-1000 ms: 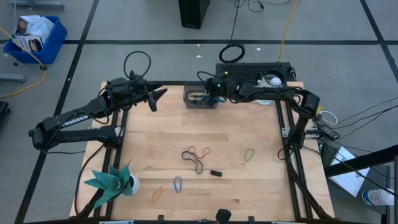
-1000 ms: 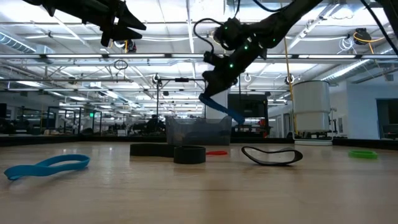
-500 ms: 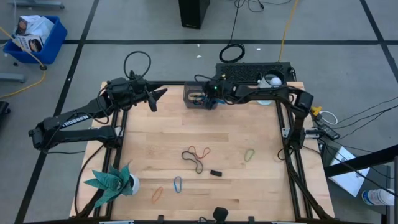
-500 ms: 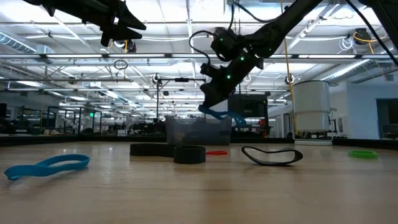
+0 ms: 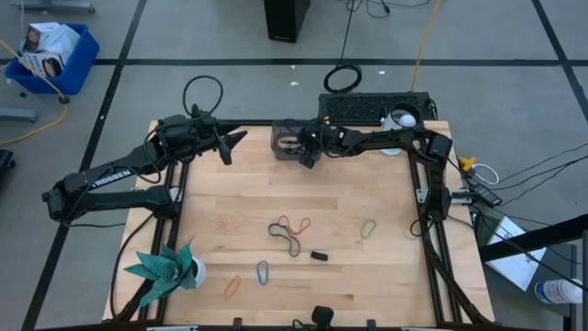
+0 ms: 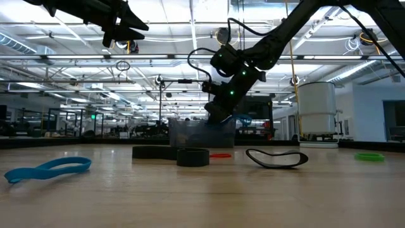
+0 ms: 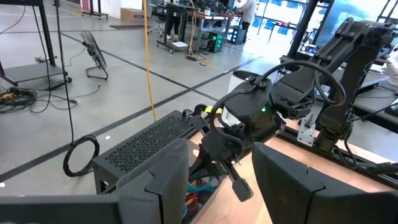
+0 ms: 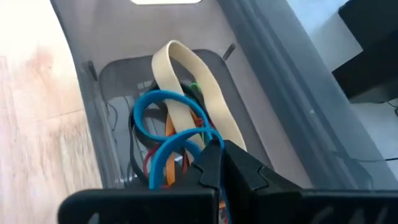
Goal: Pick and place rubber bands into bin
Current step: Put the top blue rubber band into the black bin
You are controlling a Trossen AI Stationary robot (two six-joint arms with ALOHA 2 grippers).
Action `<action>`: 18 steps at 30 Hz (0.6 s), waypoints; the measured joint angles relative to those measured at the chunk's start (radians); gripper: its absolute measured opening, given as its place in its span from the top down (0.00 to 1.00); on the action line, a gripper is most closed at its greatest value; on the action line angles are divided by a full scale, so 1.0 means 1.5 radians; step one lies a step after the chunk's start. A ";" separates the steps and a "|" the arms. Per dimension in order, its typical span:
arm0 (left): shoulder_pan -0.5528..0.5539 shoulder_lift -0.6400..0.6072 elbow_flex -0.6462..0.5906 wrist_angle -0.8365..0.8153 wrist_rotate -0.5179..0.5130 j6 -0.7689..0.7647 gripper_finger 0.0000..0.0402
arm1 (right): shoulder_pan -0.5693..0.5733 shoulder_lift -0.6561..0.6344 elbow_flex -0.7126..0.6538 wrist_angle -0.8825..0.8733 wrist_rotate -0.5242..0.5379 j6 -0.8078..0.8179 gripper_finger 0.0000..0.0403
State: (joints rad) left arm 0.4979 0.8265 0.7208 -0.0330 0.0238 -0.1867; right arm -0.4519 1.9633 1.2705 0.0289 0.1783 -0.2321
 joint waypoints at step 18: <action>0.000 0.000 0.000 0.000 -0.018 0.000 0.54 | 0.001 -0.001 0.000 0.048 0.000 0.024 0.93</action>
State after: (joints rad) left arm 0.4980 0.8265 0.7208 -0.0330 -0.0032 -0.1871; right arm -0.4511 1.9625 1.2705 0.1004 0.1790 -0.1955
